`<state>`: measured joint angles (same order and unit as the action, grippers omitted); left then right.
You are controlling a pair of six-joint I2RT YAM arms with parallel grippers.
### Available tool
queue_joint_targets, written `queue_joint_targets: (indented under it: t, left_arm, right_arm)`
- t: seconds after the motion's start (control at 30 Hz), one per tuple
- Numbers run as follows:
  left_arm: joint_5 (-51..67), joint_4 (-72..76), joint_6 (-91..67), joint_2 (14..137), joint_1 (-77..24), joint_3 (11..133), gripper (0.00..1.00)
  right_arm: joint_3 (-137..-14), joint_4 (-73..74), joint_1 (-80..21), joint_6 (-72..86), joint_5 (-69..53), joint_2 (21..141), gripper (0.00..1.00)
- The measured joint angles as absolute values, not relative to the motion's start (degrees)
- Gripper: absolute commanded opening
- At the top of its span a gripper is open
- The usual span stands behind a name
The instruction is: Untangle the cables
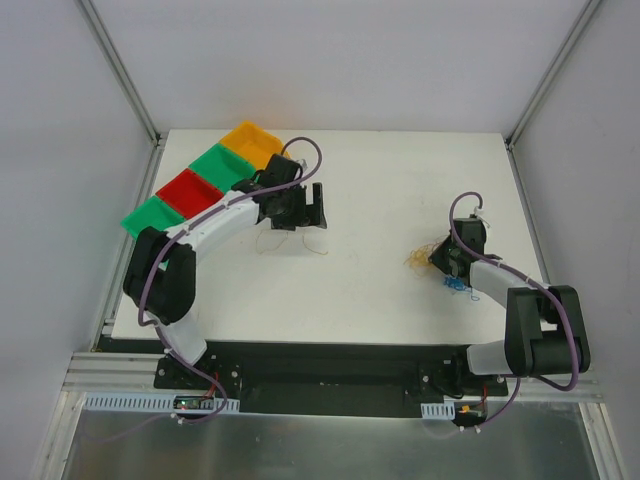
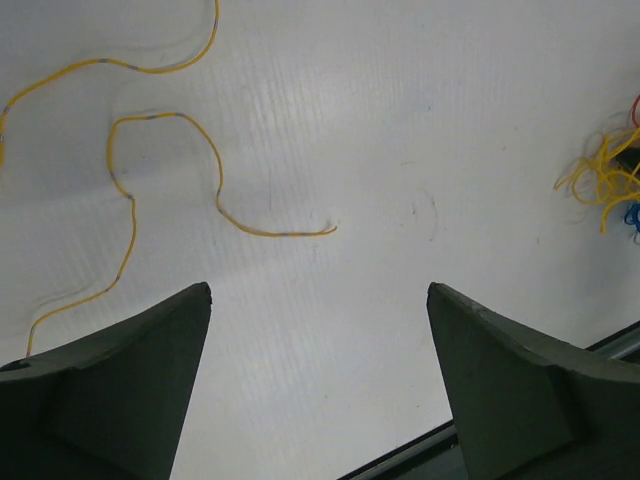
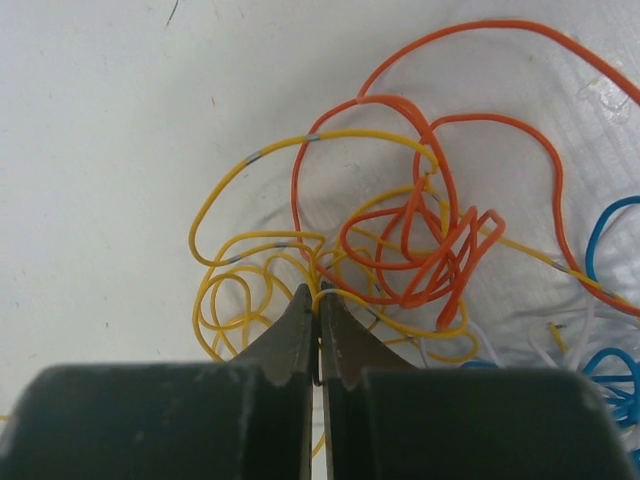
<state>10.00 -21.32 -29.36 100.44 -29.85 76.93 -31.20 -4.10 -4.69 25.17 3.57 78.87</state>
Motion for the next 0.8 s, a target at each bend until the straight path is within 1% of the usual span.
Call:
queue_joint_targets:
  t: [0.13, 0.23, 0.3, 0.37, 0.47, 0.5, 0.57, 0.67, 0.8]
  left_arm:
    - [11.86, -21.89, -26.39, 96.97, -27.29, 74.02, 0.76]
    - [12.36, -22.09, -25.12, 98.10, -24.82, 74.59, 0.75]
    - [12.01, -23.09, -22.76, 100.86, -23.70, 77.43, 0.74]
    - [12.03, -24.40, -19.14, 105.03, -23.53, 82.43, 0.67]
    - [13.28, -25.93, -11.79, 110.13, -23.38, 89.12, 0.65]
    - [13.74, -26.22, -8.25, 111.15, -23.20, 90.30, 0.66]
    - [13.87, -27.05, -1.06, 112.09, -23.09, 91.07, 0.69]
    - [14.44, -28.91, 11.20, 113.03, -22.39, 91.07, 0.68]
    - [15.00, -30.09, 23.73, 115.13, -22.00, 91.15, 0.68]
  right_arm:
    - [-31.42, -4.10, -4.69, 25.21, 2.22, 79.20, 0.00]
    - [-31.59, -4.14, -4.69, 25.21, 1.78, 79.44, 0.00]
    - [-31.62, -4.19, -4.69, 25.19, 1.65, 79.61, 0.00]
    - [-32.08, -4.49, -4.69, 25.21, 1.06, 80.44, 0.00]
    - [-33.56, -4.93, -4.69, 25.04, -1.13, 82.35, 0.00]
    - [-33.91, -4.97, -4.69, 24.95, -1.96, 82.83, 0.00]
    - [-34.17, -4.99, -4.69, 24.73, -3.05, 83.20, 0.00]
    - [-34.17, -5.02, -4.69, 24.51, -4.05, 83.29, 0.00]
    - [-34.26, -6.20, -4.69, 24.62, -6.09, 84.14, 0.01]
